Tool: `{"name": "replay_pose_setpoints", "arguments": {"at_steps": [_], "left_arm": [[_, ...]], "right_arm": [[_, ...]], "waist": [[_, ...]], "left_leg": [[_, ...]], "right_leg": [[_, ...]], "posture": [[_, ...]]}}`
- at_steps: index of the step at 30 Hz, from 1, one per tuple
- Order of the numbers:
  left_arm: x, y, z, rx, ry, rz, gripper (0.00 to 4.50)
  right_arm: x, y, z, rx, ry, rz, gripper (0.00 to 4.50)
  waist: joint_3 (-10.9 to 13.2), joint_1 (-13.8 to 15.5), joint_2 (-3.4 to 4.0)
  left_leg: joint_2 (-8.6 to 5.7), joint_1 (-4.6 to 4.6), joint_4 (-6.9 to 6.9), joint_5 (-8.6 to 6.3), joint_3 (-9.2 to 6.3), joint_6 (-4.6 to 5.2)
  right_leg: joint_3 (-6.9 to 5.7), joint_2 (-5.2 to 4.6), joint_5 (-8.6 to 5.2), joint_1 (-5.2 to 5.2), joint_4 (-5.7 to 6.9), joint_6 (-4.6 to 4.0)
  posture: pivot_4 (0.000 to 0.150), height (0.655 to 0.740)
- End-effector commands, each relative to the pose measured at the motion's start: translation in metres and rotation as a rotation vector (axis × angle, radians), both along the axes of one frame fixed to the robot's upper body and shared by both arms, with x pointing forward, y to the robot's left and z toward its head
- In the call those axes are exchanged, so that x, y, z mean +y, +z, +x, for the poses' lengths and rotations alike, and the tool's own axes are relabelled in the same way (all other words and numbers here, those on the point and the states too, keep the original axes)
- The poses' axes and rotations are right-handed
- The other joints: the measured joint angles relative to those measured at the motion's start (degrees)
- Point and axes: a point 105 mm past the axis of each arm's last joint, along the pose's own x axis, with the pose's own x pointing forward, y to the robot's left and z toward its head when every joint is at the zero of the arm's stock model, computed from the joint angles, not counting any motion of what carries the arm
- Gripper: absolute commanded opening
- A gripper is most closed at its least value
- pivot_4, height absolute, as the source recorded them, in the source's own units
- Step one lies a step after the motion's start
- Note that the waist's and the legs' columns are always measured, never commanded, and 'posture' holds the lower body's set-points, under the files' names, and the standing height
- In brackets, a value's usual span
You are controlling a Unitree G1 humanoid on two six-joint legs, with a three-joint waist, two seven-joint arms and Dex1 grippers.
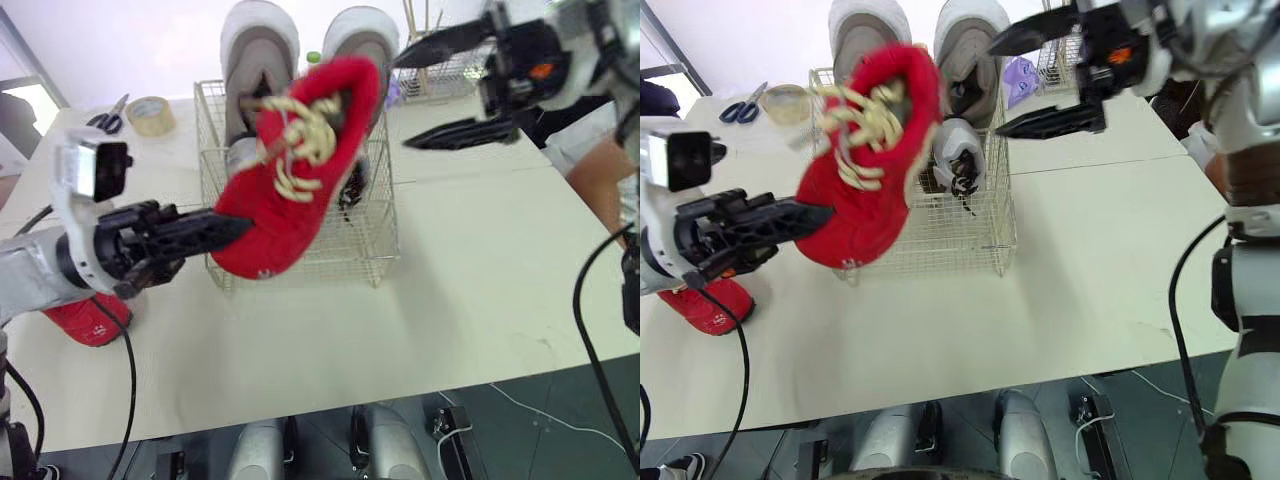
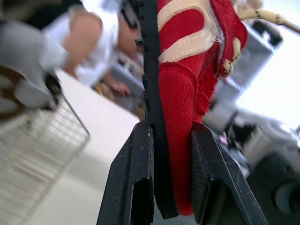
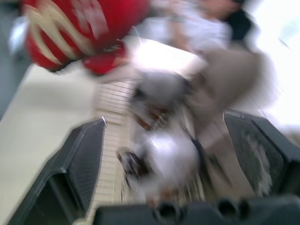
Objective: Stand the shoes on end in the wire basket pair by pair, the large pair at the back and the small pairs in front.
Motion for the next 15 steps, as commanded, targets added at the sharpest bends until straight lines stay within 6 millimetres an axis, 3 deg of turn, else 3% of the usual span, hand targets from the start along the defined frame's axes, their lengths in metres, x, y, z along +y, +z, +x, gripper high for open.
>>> {"name": "replay_pose_setpoints", "arguments": {"at_steps": [1, 4, 8, 15], "left_arm": [[0.002, 0.02, -0.004, -0.088, 0.042, -0.126, 0.71], [-0.002, 0.022, 0.001, -0.099, 0.052, -0.194, 0.71], [-0.012, 0.025, 0.01, -0.112, 0.028, -0.259, 0.71], [-0.021, 0.023, 0.018, -0.122, -0.009, -0.247, 0.71]], "right_arm": [[0.0, 0.021, -0.031, 0.239, 0.135, 0.361, 4.44], [0.016, 0.016, -0.039, 0.382, 0.203, 0.493, 4.44], [0.047, -0.001, -0.039, 0.48, 0.2, 0.522, 4.44], [0.067, -0.001, -0.046, 0.55, 0.244, 0.578, 4.44]], "waist": [[0.0, 0.0, 0.0], [0.0, -0.4, 0.03], [0.0, 0.0, 0.02], [0.0, 0.9, -0.02]], "left_leg": [[0.01, 0.02, 0.0, 0.0, 0.02, 0.0], [0.07, 0.08, 0.04, 0.04, 0.05, -0.05], [0.11, 0.11, 0.19, 0.06, 0.05, -0.09], [0.06, -0.01, 0.61, -0.09, 0.07, 0.18]], "right_leg": [[0.0, 0.0, 0.0, -0.01, 0.03, 0.0], [0.03, 0.04, 0.05, -0.02, 0.16, -0.08], [0.03, 0.1, 0.06, -0.01, 0.42, -0.1], [0.06, 0.1, 0.07, 0.06, 0.55, -0.08]], "posture": [[0.15, 0.74], [0.15, 0.74], [0.15, 0.74], [0.15, 0.74]]}}
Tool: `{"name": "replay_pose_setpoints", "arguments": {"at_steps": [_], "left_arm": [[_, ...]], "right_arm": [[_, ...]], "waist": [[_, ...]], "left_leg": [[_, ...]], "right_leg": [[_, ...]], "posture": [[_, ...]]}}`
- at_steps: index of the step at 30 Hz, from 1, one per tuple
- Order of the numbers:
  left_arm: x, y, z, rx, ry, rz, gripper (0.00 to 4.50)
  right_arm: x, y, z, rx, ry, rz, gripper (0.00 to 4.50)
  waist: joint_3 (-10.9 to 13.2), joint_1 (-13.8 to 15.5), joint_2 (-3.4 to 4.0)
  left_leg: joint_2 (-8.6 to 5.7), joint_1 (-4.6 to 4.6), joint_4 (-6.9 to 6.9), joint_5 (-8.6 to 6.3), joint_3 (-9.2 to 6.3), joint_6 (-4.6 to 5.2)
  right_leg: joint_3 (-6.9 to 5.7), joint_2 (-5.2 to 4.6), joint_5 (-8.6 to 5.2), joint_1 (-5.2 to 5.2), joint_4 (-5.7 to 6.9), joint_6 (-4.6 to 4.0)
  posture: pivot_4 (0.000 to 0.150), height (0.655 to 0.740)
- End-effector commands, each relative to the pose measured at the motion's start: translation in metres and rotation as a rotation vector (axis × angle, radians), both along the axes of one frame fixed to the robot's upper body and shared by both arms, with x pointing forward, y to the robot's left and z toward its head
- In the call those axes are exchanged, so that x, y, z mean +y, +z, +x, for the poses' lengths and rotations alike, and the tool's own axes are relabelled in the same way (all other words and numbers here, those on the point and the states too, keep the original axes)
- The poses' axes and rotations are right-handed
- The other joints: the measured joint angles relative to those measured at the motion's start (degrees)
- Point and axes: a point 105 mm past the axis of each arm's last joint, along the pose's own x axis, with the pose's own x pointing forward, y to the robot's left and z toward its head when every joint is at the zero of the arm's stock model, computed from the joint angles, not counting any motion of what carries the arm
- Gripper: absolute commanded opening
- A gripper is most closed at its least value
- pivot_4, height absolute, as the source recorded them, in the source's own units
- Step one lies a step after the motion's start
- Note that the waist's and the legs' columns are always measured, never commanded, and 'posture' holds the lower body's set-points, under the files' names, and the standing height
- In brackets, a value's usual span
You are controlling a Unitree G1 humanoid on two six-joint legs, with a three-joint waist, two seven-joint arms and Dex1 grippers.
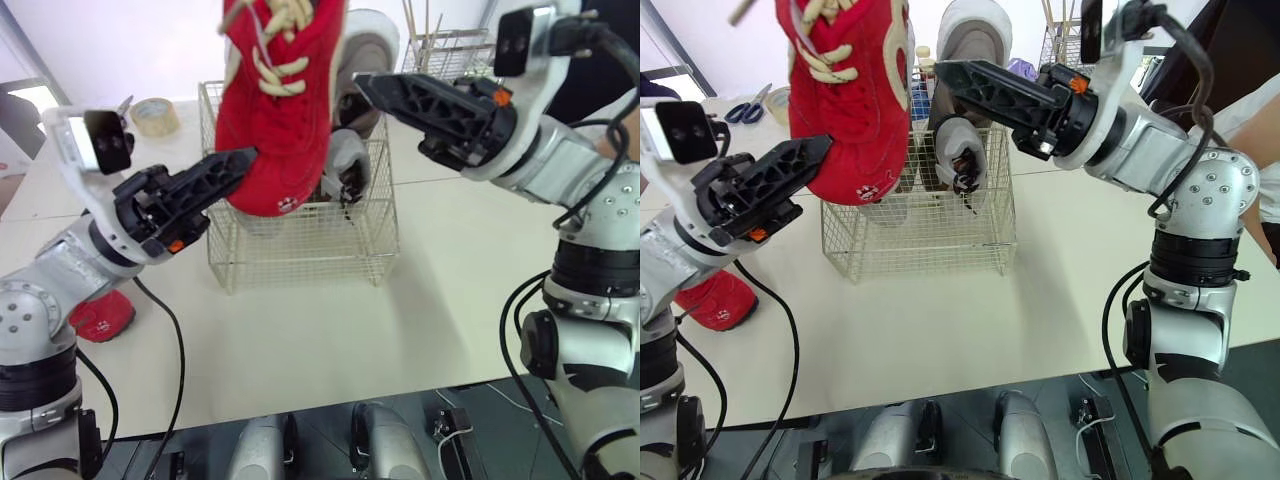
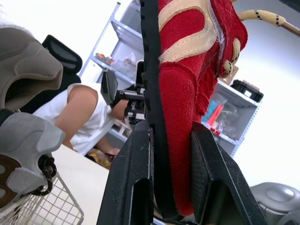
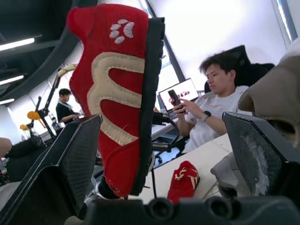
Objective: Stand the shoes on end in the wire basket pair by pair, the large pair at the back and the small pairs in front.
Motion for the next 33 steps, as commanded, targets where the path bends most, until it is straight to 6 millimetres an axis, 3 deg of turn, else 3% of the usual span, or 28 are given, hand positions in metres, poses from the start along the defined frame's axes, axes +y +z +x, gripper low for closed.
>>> {"name": "replay_pose_setpoints", "arguments": {"at_steps": [1, 14, 17, 20, 21, 24, 26, 29, 31, 33], "left_arm": [[-0.004, 0.005, -0.001, -0.046, -0.014, -0.003, 0.71], [-0.014, -0.005, 0.008, -0.037, 0.009, 0.015, 0.71], [-0.015, -0.007, 0.008, -0.035, 0.012, 0.031, 0.71], [-0.015, -0.008, 0.008, -0.037, 0.015, 0.034, 0.71], [-0.016, -0.008, 0.008, -0.037, 0.017, 0.037, 0.71], [-0.015, -0.008, 0.009, -0.038, 0.029, 0.051, 0.71], [-0.013, -0.009, 0.009, -0.035, 0.039, 0.066, 0.71], [-0.003, -0.009, 0.005, -0.053, 0.084, 0.148, 1.69], [0.006, -0.017, 0.002, -0.069, 0.143, 0.272, 2.65], [0.015, -0.027, -0.003, -0.067, 0.174, 0.399, 2.65]], "right_arm": [[0.004, 0.013, -0.013, -0.045, 0.021, 0.044, 4.44], [0.019, 0.013, -0.024, -0.045, 0.105, 0.064, 4.44], [0.023, 0.01, -0.02, -0.051, 0.082, 0.042, 3.69], [0.023, 0.011, -0.021, -0.059, 0.083, 0.043, 2.15], [0.023, 0.011, -0.022, -0.062, 0.086, 0.044, 1.87], [0.021, 0.016, -0.025, -0.097, 0.094, 0.059, 0.43], [0.016, 0.021, -0.026, -0.15, 0.078, 0.075, 0.23], [-0.004, 0.032, -0.02, -0.324, -0.046, 0.113, 0.19], [-0.013, 0.027, -0.015, -0.404, -0.077, 0.04, 0.19], [-0.02, 0.021, -0.01, -0.436, -0.056, -0.035, 0.19]], "waist": [[0.0, 0.2, 0.0], [0.0, 0.3, -0.01], [0.0, 0.2, -0.01], [0.0, 0.2, -0.01], [0.0, 0.2, -0.01], [0.0, 0.2, -0.01], [0.0, 0.2, -0.01], [0.0, 0.2, -0.01], [0.0, 0.2, 0.0], [0.0, 0.1, 0.0]], "left_leg": [[0.0, 0.0, 0.0, 0.0, 0.0, 0.0], [0.04, 0.01, 0.0, 0.0, -0.02, 0.0], [0.04, 0.01, 0.0, 0.0, -0.02, 0.0], [0.04, 0.01, 0.0, 0.0, -0.02, 0.0], [0.04, 0.01, 0.0, 0.0, -0.02, 0.0], [0.04, 0.01, 0.0, 0.0, -0.03, 0.0], [0.04, 0.01, -0.01, 0.0, -0.03, 0.01], [0.04, 0.01, -0.01, -0.01, -0.02, 0.01], [0.04, -0.01, -0.02, -0.01, -0.02, 0.02], [0.04, -0.02, -0.06, -0.04, 0.0, 0.06]], "right_leg": [[0.0, 0.0, 0.0, 0.0, 0.0, 0.0], [-0.01, 0.04, 0.0, 0.01, 0.0, 0.0], [0.0, 0.03, 0.0, 0.01, -0.01, 0.0], [0.0, 0.04, 0.0, 0.01, -0.01, 0.0], [0.0, 0.04, 0.0, 0.01, -0.01, 0.0], [0.0, 0.04, 0.0, 0.01, -0.02, 0.0], [0.0, 0.03, 0.0, 0.01, -0.03, 0.0], [0.0, 0.04, 0.0, -0.01, -0.04, 0.01], [0.0, 0.04, -0.01, -0.04, -0.06, 0.01], [-0.01, 0.05, -0.01, -0.04, -0.14, 0.02]], "posture": [[0.15, 0.74], [0.15, 0.74], [0.15, 0.74], [0.15, 0.74], [0.15, 0.74], [0.15, 0.74], [0.15, 0.74], [0.15, 0.74], [0.15, 0.74], [0.15, 0.74]]}}
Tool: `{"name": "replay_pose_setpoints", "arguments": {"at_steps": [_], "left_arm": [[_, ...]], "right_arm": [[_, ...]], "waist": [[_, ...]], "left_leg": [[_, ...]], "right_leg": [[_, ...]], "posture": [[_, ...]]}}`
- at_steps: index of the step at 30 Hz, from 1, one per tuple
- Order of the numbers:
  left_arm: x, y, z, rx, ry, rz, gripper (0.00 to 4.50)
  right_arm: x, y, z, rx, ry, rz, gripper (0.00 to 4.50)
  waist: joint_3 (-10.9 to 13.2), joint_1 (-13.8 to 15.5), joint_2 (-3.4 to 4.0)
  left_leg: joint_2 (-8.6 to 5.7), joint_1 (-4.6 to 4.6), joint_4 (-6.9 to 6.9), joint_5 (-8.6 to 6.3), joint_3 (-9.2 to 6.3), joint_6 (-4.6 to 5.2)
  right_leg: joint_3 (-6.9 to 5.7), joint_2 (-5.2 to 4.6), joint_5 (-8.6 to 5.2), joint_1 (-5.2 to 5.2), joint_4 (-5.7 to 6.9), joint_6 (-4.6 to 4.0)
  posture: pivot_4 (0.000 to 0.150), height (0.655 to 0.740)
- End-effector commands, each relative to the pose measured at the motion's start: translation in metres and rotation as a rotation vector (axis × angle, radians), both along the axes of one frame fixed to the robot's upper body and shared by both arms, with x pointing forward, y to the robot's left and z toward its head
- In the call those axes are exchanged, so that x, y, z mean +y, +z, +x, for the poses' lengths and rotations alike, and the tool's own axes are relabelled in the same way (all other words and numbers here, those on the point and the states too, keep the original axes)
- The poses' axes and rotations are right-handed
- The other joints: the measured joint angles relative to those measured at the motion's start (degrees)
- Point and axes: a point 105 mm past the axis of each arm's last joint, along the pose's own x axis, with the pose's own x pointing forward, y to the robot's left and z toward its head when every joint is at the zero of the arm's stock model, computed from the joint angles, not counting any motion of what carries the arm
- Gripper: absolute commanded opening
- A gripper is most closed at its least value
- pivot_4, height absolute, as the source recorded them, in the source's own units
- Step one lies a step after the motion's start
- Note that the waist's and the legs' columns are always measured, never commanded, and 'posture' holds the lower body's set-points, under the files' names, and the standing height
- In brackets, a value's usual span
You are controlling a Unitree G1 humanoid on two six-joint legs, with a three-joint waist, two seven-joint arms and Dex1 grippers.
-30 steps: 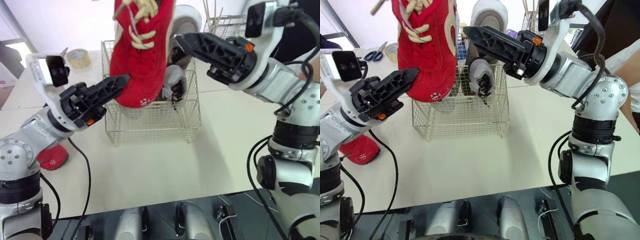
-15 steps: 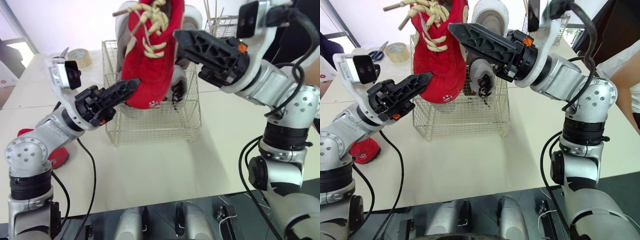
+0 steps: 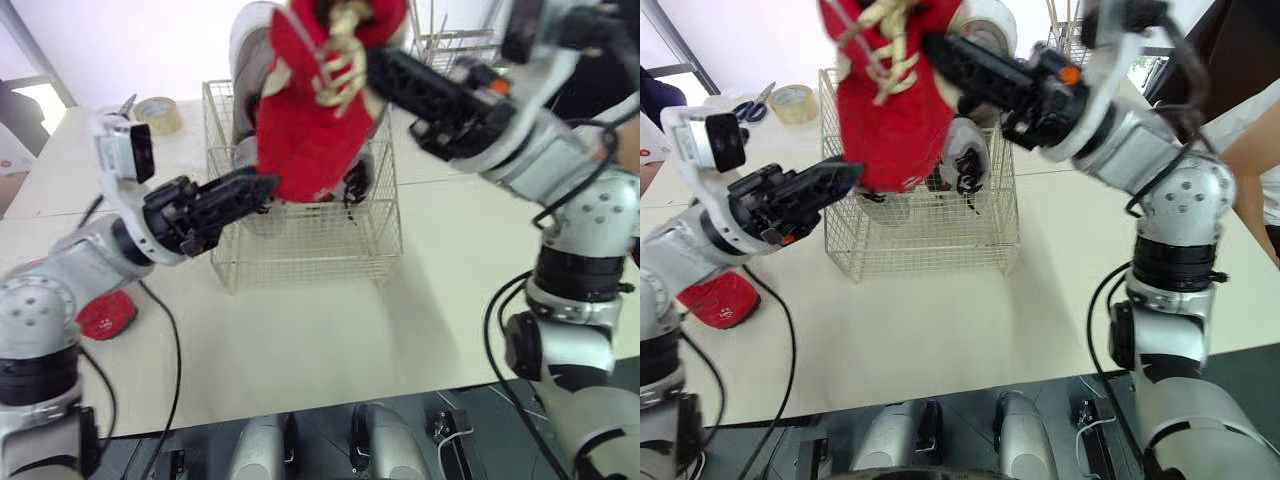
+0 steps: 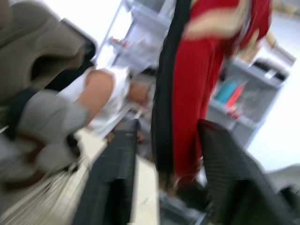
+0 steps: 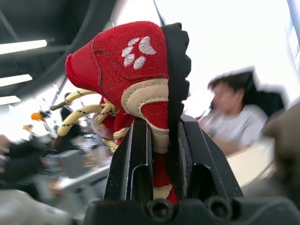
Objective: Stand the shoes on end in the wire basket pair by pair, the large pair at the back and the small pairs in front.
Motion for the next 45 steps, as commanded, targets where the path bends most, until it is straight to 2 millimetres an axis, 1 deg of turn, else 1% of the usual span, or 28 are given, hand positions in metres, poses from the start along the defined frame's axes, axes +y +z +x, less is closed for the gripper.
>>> {"name": "replay_pose_setpoints", "arguments": {"at_steps": [1, 3, 5, 8, 10, 15, 24, 28, 31, 32, 35, 36, 40, 42, 45], "left_arm": [[0.013, -0.005, -0.014, -0.043, 0.035, 0.171, 2.65], [0.02, -0.01, -0.022, -0.027, 0.047, 0.226, 2.65], [0.025, -0.009, -0.029, -0.008, 0.054, 0.236, 2.65], [0.026, -0.009, -0.037, 0.01, 0.054, 0.236, 2.65], [0.026, -0.01, -0.04, 0.018, 0.061, 0.23, 2.65], [0.026, -0.011, -0.042, 0.04, 0.078, 0.207, 2.65], [0.026, -0.013, -0.038, 0.059, 0.1, 0.189, 2.65], [0.026, -0.013, -0.034, 0.057, 0.106, 0.18, 2.65], [0.026, -0.014, -0.032, 0.057, 0.108, 0.177, 2.7], [0.027, -0.014, -0.032, 0.058, 0.109, 0.175, 2.7], [0.028, -0.014, -0.031, 0.061, 0.115, 0.173, 2.7], [0.03, -0.015, -0.031, 0.063, 0.118, 0.174, 2.7], [0.036, -0.015, -0.028, 0.069, 0.141, 0.173, 2.7], [0.038, -0.016, -0.027, 0.071, 0.146, 0.173, 2.7], [0.04, -0.018, -0.026, 0.077, 0.155, 0.179, 2.7]], "right_arm": [[-0.015, 0.003, -0.002, -0.132, 0.014, -0.078, 0.19], [-0.019, -0.003, 0.002, -0.154, 0.033, -0.127, 0.19], [-0.022, -0.014, 0.009, -0.163, 0.035, -0.185, 0.19], [-0.024, -0.031, 0.017, -0.157, 0.035, -0.247, 0.19], [-0.026, -0.04, 0.022, -0.144, 0.034, -0.248, 0.19], [-0.026, -0.066, 0.038, -0.128, -0.017, -0.275, 0.19], [-0.027, -0.106, 0.05, -0.07, -0.037, -0.312, 0.19], [-0.03, -0.122, 0.056, 0.004, -0.047, -0.282, 0.19], [-0.032, -0.131, 0.056, 0.05, -0.035, -0.293, 1.63], [-0.034, -0.131, 0.057, 0.051, -0.051, -0.288, 2.07], [-0.04, -0.127, 0.058, 0.043, -0.095, -0.283, 3.61], [-0.042, -0.126, 0.057, 0.043, -0.098, -0.289, 4.01], [-0.049, -0.108, 0.049, 0.007, -0.123, -0.293, 4.01], [-0.049, -0.096, 0.041, -0.004, -0.114, -0.291, 4.01], [-0.05, -0.087, 0.029, -0.011, -0.103, -0.318, 4.01]], "waist": [[0.0, -0.2, 0.0], [0.0, -0.4, 0.0], [0.0, -0.6, 0.03], [0.0, -0.9, 0.03], [0.0, -1.0, 0.03], [0.0, -1.2, 0.04], [0.0, -1.2, 0.04], [0.0, -1.2, 0.04], [0.0, -1.2, 0.04], [0.0, -1.2, 0.04], [0.0, -1.3, 0.04], [0.0, -1.3, 0.03], [0.0, -1.1, 0.05], [0.0, -1.2, 0.05], [0.0, -1.2, 0.05]], "left_leg": [[0.0, 0.0, -0.01, -0.01, 0.02, 0.02], [0.02, 0.01, -0.01, -0.02, 0.04, 0.03], [0.05, 0.01, -0.01, -0.02, 0.04, 0.02], [0.07, 0.0, -0.04, -0.01, 0.02, -0.01], [0.07, 0.0, -0.04, -0.02, 0.02, -0.01], [0.07, 0.0, -0.05, -0.01, 0.03, -0.04], [0.05, 0.0, -0.06, -0.01, 0.03, -0.06], [0.05, 0.01, -0.06, -0.01, 0.03, -0.06], [0.04, 0.0, -0.06, 0.0, 0.03, -0.07], [0.04, 0.0, -0.06, 0.0, 0.03, -0.07], [0.05, 0.01, -0.05, 0.0, 0.03, -0.07], [0.05, 0.02, -0.06, 0.01, 0.03, -0.08], [0.05, 0.02, -0.05, 0.01, 0.03, -0.09], [0.05, 0.02, -0.05, 0.0, 0.03, -0.09], [0.07, 0.02, -0.06, 0.0, 0.03, -0.09]], "right_leg": [[0.0, 0.0, 0.0, 0.01, -0.04, 0.0], [0.0, 0.0, 0.0, 0.01, -0.08, -0.01], [0.0, 0.0, -0.01, -0.01, -0.05, -0.02], [-0.01, -0.01, -0.01, -0.03, -0.06, -0.02], [0.0, -0.02, -0.01, -0.03, -0.07, -0.02], [0.0, -0.03, -0.01, -0.02, -0.07, -0.02], [0.0, -0.03, -0.01, -0.02, -0.07, -0.03], [-0.01, -0.03, -0.01, -0.02, -0.08, -0.03], [0.0, -0.03, -0.01, -0.01, -0.07, -0.03], [0.0, -0.03, -0.01, -0.01, -0.08, -0.03], [0.0, -0.03, -0.01, -0.02, -0.06, -0.03], [0.0, -0.03, -0.01, -0.02, -0.05, -0.03], [0.0, -0.03, -0.01, -0.02, -0.06, -0.03], [0.0, -0.03, -0.01, -0.02, -0.06, -0.03], [-0.01, -0.02, -0.01, -0.03, -0.06, -0.03]], "posture": [[0.15, 0.74], [0.15, 0.74], [0.15, 0.74], [0.15, 0.74], [0.15, 0.74], [0.15, 0.74], [0.15, 0.74], [0.15, 0.74], [0.15, 0.74], [0.15, 0.74], [0.15, 0.74], [0.15, 0.74], [0.15, 0.74], [0.15, 0.74], [0.15, 0.74]]}}
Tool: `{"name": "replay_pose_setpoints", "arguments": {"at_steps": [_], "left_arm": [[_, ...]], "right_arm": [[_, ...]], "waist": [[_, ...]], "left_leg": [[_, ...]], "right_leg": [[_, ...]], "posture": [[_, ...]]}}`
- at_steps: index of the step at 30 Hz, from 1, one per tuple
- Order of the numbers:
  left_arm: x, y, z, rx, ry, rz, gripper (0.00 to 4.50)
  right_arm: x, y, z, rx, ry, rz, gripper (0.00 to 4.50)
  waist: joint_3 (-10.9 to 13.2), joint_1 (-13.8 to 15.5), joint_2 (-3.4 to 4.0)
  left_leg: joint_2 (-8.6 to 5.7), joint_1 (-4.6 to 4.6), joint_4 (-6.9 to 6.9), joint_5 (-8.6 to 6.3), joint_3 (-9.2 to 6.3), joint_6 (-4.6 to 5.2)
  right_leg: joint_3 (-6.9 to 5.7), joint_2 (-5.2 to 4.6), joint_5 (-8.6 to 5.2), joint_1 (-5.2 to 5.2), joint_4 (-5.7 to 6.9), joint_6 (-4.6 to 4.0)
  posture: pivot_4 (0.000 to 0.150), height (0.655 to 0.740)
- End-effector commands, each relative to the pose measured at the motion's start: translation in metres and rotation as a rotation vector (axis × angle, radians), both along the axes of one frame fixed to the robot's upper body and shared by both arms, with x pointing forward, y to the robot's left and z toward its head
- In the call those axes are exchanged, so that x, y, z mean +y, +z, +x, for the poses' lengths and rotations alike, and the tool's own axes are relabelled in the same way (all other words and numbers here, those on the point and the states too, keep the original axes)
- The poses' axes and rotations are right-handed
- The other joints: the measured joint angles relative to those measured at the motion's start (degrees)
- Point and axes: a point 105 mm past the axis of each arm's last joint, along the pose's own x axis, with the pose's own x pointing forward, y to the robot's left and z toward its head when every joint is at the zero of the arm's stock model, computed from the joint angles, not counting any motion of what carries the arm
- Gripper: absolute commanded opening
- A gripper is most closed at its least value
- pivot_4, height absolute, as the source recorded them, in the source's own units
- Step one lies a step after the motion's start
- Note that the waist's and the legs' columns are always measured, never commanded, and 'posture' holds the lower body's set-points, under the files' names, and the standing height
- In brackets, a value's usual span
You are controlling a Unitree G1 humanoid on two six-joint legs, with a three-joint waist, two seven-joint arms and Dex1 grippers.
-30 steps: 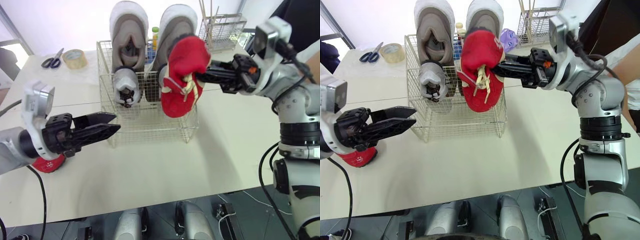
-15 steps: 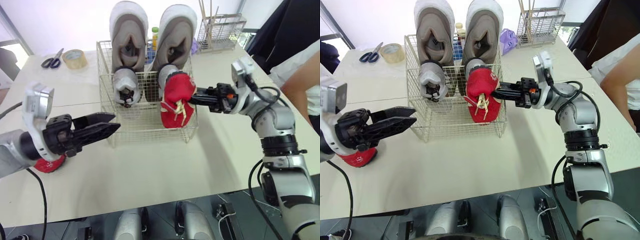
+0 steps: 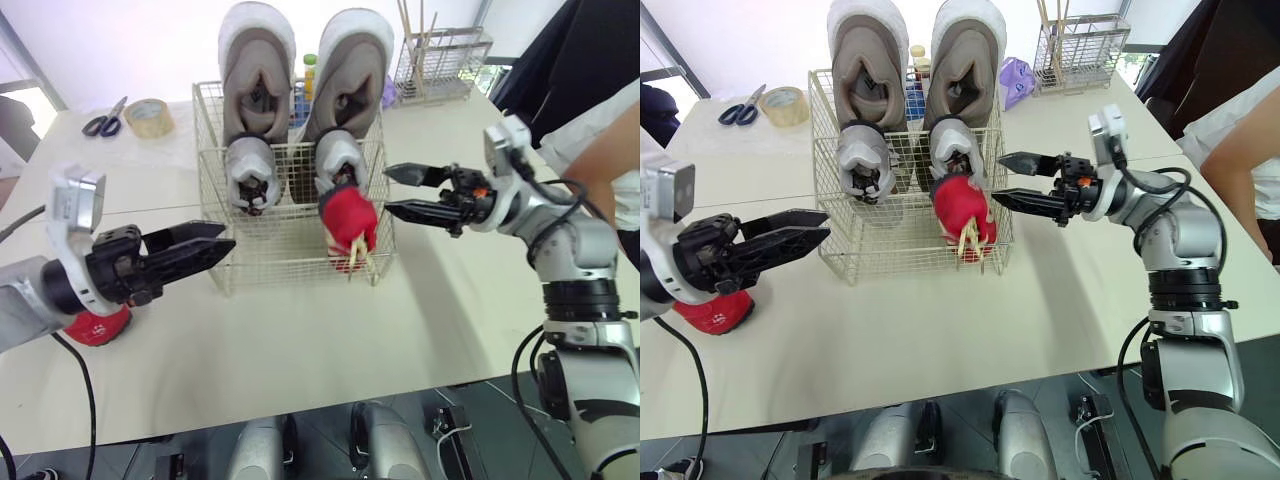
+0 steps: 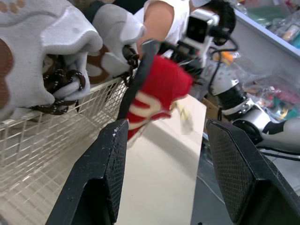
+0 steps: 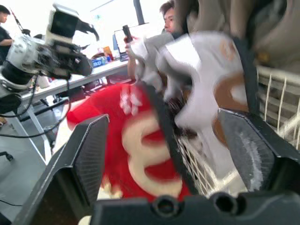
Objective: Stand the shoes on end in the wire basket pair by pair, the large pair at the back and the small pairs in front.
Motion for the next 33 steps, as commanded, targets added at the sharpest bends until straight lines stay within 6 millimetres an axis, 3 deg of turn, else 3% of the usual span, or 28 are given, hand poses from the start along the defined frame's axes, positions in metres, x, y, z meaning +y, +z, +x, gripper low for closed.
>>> {"name": "replay_pose_setpoints", "arguments": {"at_steps": [1, 5, 9, 12, 14, 16, 23, 26, 30, 33], "left_arm": [[0.006, 0.005, -0.001, -0.036, 0.019, 0.004, 2.7], [0.013, 0.005, 0.0, -0.038, 0.047, 0.016, 2.7], [0.029, 0.012, 0.004, -0.053, 0.118, 0.024, 2.7], [0.057, 0.027, 0.01, -0.077, 0.226, -0.007, 3.38], [0.066, 0.031, 0.01, -0.093, 0.266, 0.003, 4.33], [0.068, 0.031, 0.01, -0.096, 0.277, 0.019, 4.47], [0.054, 0.02, 0.001, -0.087, 0.232, 0.066, 4.47], [0.037, 0.009, -0.01, -0.066, 0.178, 0.142, 4.47], [0.016, 0.0, -0.014, -0.088, 0.145, 0.291, 4.47], [0.002, 0.001, -0.01, -0.142, 0.141, 0.347, 4.47]], "right_arm": [[-0.002, 0.024, -0.021, -0.052, 0.029, -0.016, 4.01], [-0.006, 0.034, -0.035, -0.062, 0.029, -0.052, 4.01], [-0.01, 0.057, -0.039, -0.112, 0.014, -0.021, 4.01], [-0.005, 0.082, -0.047, -0.154, 0.073, 0.045, 4.07], [0.0, 0.087, -0.051, -0.159, 0.114, 0.063, 4.07], [0.004, 0.084, -0.051, -0.157, 0.133, 0.052, 4.07], [0.037, 0.057, -0.059, -0.116, 0.184, -0.071, 4.07], [0.069, 0.04, -0.079, -0.134, 0.212, -0.094, 4.07], [0.071, 0.049, -0.07, -0.133, 0.057, -0.015, 4.07], [0.07, 0.035, -0.061, -0.193, -0.066, -0.119, 4.07]], "waist": [[0.0, 0.0, 0.02], [0.0, 0.1, 0.0], [0.0, 0.0, 0.02], [0.0, -0.1, 0.02], [0.0, -0.1, 0.01], [0.0, 0.0, -0.03], [0.0, 0.0, -0.02], [0.0, -0.2, -0.06], [0.0, -0.1, -0.05], [-0.1, 0.8, -0.08]], "left_leg": [[0.0, 0.0, 0.0, 0.0, 0.0, 0.0], [-0.01, 0.0, 0.0, -0.01, 0.0, 0.0], [-0.01, 0.0, 0.0, -0.01, 0.0, 0.01], [0.0, 0.0, -0.01, -0.01, 0.01, 0.01], [0.01, -0.02, -0.05, -0.01, 0.03, 0.01], [0.01, -0.01, -0.11, -0.01, 0.03, 0.01], [-0.02, -0.03, -0.13, -0.03, 0.05, 0.02], [0.0, -0.02, -0.23, -0.02, 0.05, -0.01], [0.01, -0.02, -0.29, 0.02, 0.05, -0.14], [-0.08, -0.01, -0.29, 0.02, 0.0, -0.15]], "right_leg": [[0.0, 0.0, 0.0, 0.0, 0.0, 0.0], [0.0, -0.02, 0.0, 0.0, -0.02, 0.0], [0.0, -0.02, -0.03, 0.0, -0.03, -0.06], [0.0, -0.01, -0.03, -0.04, -0.01, -0.06], [0.0, -0.01, -0.02, -0.1, 0.0, -0.04], [0.0, -0.01, -0.02, -0.09, -0.06, -0.03], [0.0, -0.07, 0.0, -0.03, -0.22, -0.02], [0.0, -0.06, 0.0, -0.09, -0.2, -0.01], [0.01, -0.07, 0.01, -0.14, -0.17, -0.03], [0.0, -0.1, -0.07, -0.08, -0.22, -0.26]], "posture": [[0.15, 0.74], [0.15, 0.74], [0.15, 0.74], [0.15, 0.74], [0.15, 0.74], [0.15, 0.74], [0.15, 0.74], [0.15, 0.74], [0.15, 0.74], [0.15, 0.74]]}}
